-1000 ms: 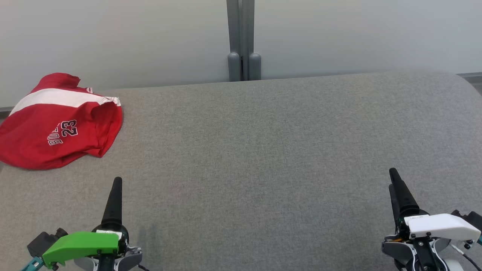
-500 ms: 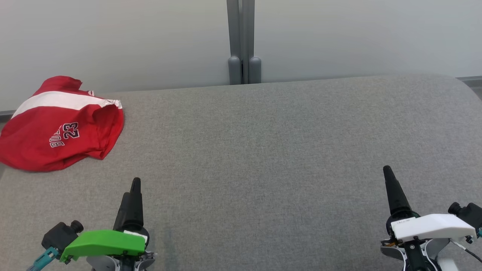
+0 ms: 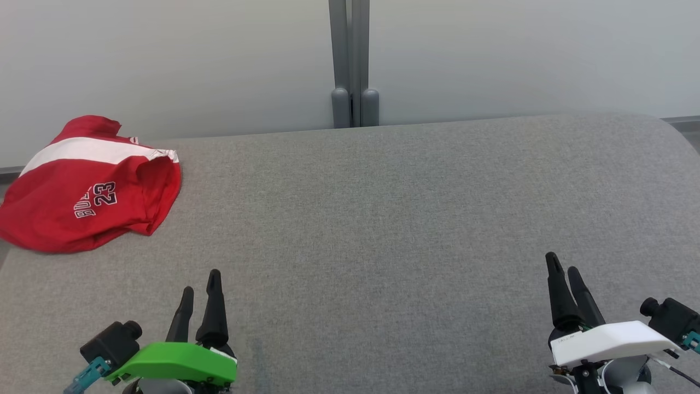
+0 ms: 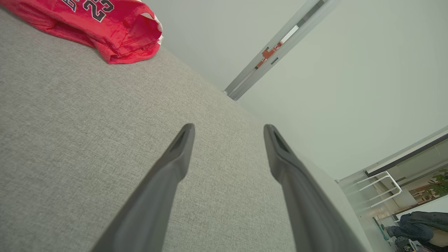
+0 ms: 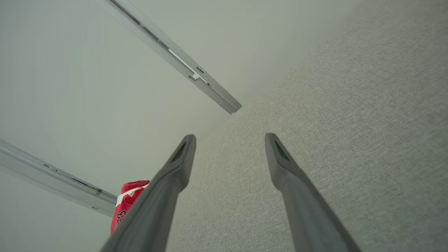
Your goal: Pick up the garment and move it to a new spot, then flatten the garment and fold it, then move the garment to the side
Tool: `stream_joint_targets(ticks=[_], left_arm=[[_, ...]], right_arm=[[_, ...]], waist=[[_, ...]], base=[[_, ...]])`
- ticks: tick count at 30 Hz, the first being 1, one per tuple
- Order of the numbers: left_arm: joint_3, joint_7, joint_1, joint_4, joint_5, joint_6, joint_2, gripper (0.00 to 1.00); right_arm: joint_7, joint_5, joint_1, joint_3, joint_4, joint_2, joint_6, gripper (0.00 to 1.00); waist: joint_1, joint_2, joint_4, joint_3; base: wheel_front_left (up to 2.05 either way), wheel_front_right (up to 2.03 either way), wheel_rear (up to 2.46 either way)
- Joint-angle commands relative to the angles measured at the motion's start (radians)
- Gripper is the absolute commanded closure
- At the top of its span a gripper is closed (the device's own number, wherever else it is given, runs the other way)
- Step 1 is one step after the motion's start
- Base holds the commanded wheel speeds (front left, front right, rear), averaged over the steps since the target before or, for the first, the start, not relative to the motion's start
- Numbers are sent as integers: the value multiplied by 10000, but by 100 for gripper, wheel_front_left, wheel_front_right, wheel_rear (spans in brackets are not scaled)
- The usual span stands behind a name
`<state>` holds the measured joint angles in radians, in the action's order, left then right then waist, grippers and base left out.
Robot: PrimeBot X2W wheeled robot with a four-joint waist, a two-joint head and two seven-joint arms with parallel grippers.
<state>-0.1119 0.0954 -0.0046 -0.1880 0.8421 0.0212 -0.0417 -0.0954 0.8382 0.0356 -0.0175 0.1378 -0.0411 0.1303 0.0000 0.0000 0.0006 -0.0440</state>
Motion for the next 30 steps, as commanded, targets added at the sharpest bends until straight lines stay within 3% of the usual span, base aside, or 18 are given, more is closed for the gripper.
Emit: stream_joint_targets(ticks=[1, 30], left_arm=[[-62, 112, 51, 73, -438, -42, -65, 0], [-488, 874, 262, -544, -3504, -336, -92, 0]], right_arm=[[-115, -379, -13, 42, -78, -56, 3, 0], [-883, -3680, 232, 311, -74, -84, 5, 0]], waist=[[0, 0, -4, -13], [0, 0, -26, -152]], base=[[0, 0, 0], [0, 0, 0]])
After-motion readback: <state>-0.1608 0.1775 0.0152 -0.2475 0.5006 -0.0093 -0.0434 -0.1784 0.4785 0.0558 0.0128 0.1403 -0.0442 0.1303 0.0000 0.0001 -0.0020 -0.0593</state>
